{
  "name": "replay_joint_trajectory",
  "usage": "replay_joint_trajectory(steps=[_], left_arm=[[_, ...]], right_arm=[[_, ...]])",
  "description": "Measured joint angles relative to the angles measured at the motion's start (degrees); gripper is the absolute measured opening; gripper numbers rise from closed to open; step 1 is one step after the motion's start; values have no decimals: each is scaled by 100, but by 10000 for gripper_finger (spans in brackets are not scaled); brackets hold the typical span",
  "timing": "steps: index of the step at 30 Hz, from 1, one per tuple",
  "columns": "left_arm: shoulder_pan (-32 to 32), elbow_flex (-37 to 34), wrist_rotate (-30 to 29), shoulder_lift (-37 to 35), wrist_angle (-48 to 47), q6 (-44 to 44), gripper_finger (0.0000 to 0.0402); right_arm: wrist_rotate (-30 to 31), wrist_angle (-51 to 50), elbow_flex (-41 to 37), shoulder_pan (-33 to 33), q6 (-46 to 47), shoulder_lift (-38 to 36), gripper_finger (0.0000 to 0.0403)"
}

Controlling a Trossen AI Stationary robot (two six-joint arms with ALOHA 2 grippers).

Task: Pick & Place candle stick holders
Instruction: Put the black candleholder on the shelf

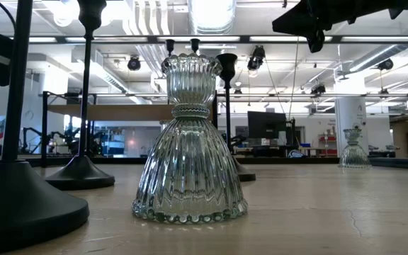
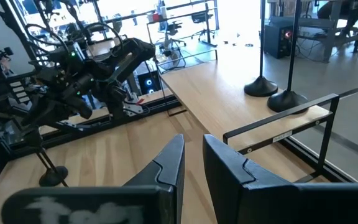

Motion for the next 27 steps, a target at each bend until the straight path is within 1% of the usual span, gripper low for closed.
replay_joint_trajectory(steps=[10, 27], left_arm=[[0, 14, 42, 573, 596, 125, 128], [2, 23, 50, 1100, 1251, 133, 128]], right_arm=[[4, 0, 0, -2, 17, 0, 54], [25, 14, 0, -4, -29, 0, 54]])
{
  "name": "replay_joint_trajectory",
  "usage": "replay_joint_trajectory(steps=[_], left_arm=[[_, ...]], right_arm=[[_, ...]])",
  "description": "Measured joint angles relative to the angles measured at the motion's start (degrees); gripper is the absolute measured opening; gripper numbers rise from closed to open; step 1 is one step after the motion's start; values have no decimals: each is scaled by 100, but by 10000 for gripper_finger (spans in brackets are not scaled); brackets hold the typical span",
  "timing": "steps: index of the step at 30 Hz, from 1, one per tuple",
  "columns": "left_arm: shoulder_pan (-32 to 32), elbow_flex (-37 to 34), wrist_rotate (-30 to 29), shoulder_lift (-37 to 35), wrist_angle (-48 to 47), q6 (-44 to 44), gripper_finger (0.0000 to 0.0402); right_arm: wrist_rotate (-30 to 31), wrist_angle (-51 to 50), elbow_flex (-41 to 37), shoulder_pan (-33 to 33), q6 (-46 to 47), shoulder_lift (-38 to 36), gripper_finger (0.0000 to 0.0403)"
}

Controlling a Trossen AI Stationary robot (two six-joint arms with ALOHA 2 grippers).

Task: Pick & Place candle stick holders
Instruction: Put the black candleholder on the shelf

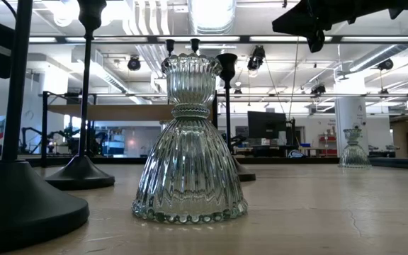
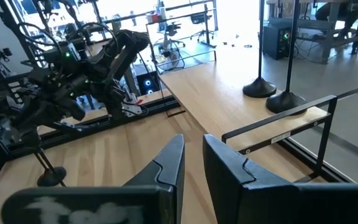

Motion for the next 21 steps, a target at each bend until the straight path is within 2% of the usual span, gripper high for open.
replay_joint_trajectory(steps=[4, 9, 21], left_arm=[[0, 4, 2, 148, 34, -2, 128], [4, 44, 1, 358, 167, -2, 128], [167, 68, -54, 786, 449, -4, 127]], right_arm=[[150, 145, 0, 0, -106, 0, 54], [867, 146, 2, 0, -417, -7, 54], [2146, 81, 0, 2, -1324, -5, 54]])
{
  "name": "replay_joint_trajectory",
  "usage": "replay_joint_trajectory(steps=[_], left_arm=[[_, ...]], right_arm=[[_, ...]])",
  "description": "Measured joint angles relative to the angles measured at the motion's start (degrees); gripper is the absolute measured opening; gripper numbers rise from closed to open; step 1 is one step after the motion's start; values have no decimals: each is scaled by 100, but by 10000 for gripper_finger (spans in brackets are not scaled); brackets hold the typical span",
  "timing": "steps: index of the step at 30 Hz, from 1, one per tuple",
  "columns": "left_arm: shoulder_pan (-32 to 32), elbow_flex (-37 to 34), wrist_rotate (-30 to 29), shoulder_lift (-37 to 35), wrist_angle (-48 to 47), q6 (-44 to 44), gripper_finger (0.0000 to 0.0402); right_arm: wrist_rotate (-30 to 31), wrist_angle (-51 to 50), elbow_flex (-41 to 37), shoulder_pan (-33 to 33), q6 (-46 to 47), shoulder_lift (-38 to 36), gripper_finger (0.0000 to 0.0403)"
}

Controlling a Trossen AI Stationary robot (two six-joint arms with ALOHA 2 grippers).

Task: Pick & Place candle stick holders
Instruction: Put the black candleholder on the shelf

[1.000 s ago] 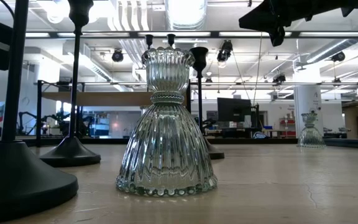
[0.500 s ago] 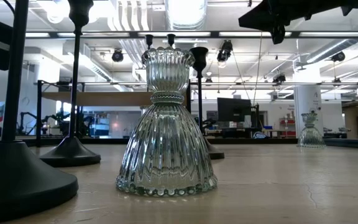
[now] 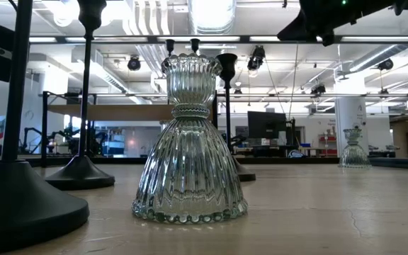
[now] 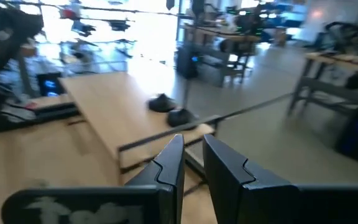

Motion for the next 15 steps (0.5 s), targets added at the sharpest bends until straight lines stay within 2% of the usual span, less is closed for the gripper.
replay_joint_trajectory(steps=[5, 9, 12, 15], left_arm=[[173, 0, -32, 178, 40, -121, 127], [266, 0, -361, 262, 191, 13, 119], [286, 0, -601, 265, 201, 140, 88], [287, 43, -689, 265, 171, 186, 33]], right_arm=[[613, -24, 1, -2, -264, 0, 54], [695, -22, 0, -2, -258, 0, 54], [693, -22, 1, -2, -256, 0, 54], [693, -22, 1, -2, -251, 0, 54]])
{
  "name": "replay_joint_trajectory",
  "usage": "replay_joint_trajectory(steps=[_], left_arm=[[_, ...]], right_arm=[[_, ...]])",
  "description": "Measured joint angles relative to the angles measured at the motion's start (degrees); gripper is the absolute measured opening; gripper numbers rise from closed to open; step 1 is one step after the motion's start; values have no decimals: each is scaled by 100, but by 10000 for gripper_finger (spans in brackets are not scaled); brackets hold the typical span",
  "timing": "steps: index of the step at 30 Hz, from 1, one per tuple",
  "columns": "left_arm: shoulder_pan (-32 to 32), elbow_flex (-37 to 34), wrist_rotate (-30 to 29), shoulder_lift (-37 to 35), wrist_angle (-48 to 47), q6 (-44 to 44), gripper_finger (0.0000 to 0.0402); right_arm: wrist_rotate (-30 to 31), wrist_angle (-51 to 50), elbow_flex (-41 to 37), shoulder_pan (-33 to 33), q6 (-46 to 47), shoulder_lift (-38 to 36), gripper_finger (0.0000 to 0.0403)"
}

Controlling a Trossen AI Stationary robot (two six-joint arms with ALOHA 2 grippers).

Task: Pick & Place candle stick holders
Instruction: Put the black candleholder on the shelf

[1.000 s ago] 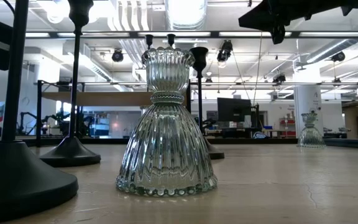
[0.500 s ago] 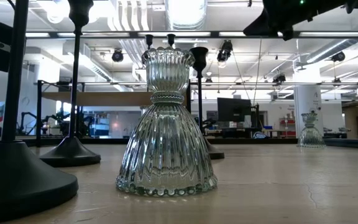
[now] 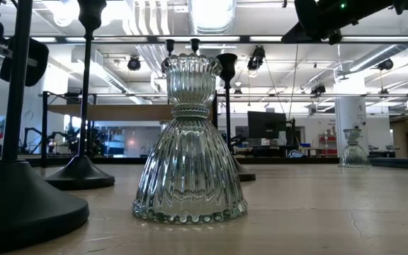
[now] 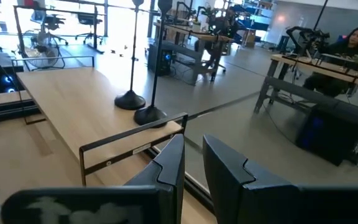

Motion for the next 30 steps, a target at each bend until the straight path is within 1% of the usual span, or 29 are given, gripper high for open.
replay_joint_trajectory(steps=[1, 2, 6, 10, 12, 15, 19, 22, 24, 26, 30], left_arm=[[-2, 19, -94, 0, -7, 71, 21], [7, 38, -106, 0, -2, -11, 17], [0, 114, -517, -4, -109, -4, 17], [0, 369, -924, -63, -590, -56, 17], [0, 588, -1087, -126, -936, -107, 17], [0, 1024, -1365, -223, -1708, -166, 17], [0, 1695, -2032, -323, -2683, -165, 17], [0, 2205, -2859, -346, -3262, 64, 17], [0, 2514, -3657, -345, -3421, 261, 17], [0, 2778, -4582, -348, -3428, 513, 17], [32, 3158, -6698, -348, -3406, 1080, 17]], right_arm=[[0, 0, 1, 0, 3, 0, 54], [0, 0, 1, 0, 7, 0, 54], [0, -1, -1, 0, 9, 0, 54], [0, -2, 1, 0, 9, 0, 54], [0, -2, -1, 0, 9, 0, 54], [0, -2, -1, 0, 10, 0, 54], [0, -2, 1, 0, 9, 2, 54], [0, -2, 1, 0, 9, 2, 54], [0, -2, 0, 0, 9, 2, 54], [0, 0, 0, 2, 9, 2, 54], [0, 0, 1, 2, 9, 2, 54]])
